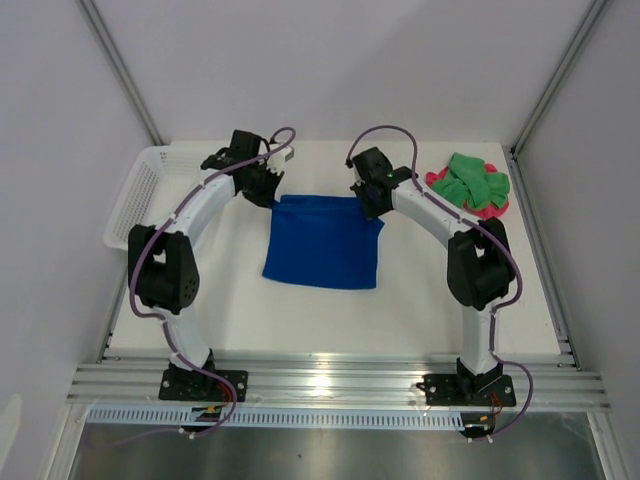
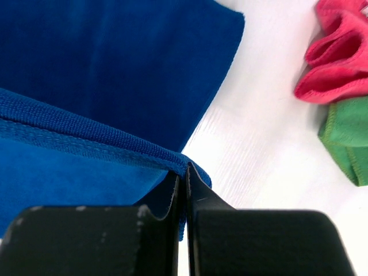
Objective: Roll the towels
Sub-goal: Fold the towel
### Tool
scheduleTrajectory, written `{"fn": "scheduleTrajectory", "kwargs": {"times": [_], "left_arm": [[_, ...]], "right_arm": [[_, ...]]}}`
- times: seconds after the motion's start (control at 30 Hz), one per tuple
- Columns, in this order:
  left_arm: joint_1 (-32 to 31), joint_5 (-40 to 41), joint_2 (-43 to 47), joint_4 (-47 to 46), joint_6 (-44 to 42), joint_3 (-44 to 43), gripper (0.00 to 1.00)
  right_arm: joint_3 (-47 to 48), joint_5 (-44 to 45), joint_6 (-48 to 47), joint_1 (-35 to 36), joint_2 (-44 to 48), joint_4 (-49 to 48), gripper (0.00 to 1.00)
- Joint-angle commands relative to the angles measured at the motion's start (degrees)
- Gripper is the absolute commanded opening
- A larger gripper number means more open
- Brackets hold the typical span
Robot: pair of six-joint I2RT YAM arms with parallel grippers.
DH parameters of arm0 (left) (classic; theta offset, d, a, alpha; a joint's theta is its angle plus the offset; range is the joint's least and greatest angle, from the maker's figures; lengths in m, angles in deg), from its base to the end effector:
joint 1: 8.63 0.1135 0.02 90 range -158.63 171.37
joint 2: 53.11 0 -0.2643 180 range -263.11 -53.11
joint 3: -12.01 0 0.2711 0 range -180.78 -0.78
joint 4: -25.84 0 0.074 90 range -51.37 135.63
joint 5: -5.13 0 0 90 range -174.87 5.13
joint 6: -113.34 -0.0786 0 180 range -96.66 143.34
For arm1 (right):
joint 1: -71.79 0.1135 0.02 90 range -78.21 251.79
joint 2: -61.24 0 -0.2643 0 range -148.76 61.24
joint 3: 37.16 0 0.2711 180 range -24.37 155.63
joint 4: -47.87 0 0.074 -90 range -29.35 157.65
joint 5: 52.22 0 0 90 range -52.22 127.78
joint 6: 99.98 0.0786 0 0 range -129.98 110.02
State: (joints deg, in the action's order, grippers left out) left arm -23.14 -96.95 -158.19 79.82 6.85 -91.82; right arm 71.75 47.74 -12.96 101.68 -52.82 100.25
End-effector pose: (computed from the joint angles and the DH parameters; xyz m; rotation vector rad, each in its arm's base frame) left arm 0.4275 -0.1276 0.2389 0.7541 2.4066 -0.2530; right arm 0.4221 0.2269 0.2028 -0.6598 2.4655 -0.0434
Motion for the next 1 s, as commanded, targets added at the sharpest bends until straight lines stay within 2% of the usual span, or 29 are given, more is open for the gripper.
{"fn": "scheduleTrajectory", "kwargs": {"times": [0.0,0.2,0.53,0.6,0.67,0.7,0.8,0.83,0.97], "left_arm": [[0.88,4.51,-2.05,0.47,0.14,-3.43,0.01],[0.88,5.66,-4.61,0.56,0.23,-5.89,0.01],[0.88,6.54,-8.65,0.65,0.58,-8.27,0.01],[0.88,6.71,-9.53,0.73,0.58,-8.71,0.01],[0.88,6.98,-10.14,0.82,0.49,-9.32,0.01],[0.88,7.07,-10.93,1.08,0.49,-9.76,0.01],[0.88,6.45,-12.34,1.61,0.5,-11.17,0.1],[0.88,6.19,-12.69,1.61,0.58,-11.69,0.2],[1.05,5.14,-13.84,1.61,0.67,-13.01,0.42]], "right_arm": [[3.55,6.74,-2.2,-1.32,-3.44,2.24,0.0],[7.68,6.65,-3.7,-1.94,-7.49,1.8,0.0],[7.07,6.04,-3.61,-3.17,-10.13,-1.71,0.03],[7.07,5.17,-3.87,-3.35,-10.65,-2.41,0.06],[7.42,4.02,-3.96,-3.61,-11.09,-2.85,0.13],[7.42,3.93,-3.96,-3.61,-11.44,-3.38,0.23],[7.51,2.79,-3.87,-4.4,-12.06,-4.87,0.31],[7.51,2.35,-3.52,-4.58,-12.32,-5.23,0.35],[8.21,-1.94,-1.77,-7.29,-13.91,-6.37,0.41]]}}
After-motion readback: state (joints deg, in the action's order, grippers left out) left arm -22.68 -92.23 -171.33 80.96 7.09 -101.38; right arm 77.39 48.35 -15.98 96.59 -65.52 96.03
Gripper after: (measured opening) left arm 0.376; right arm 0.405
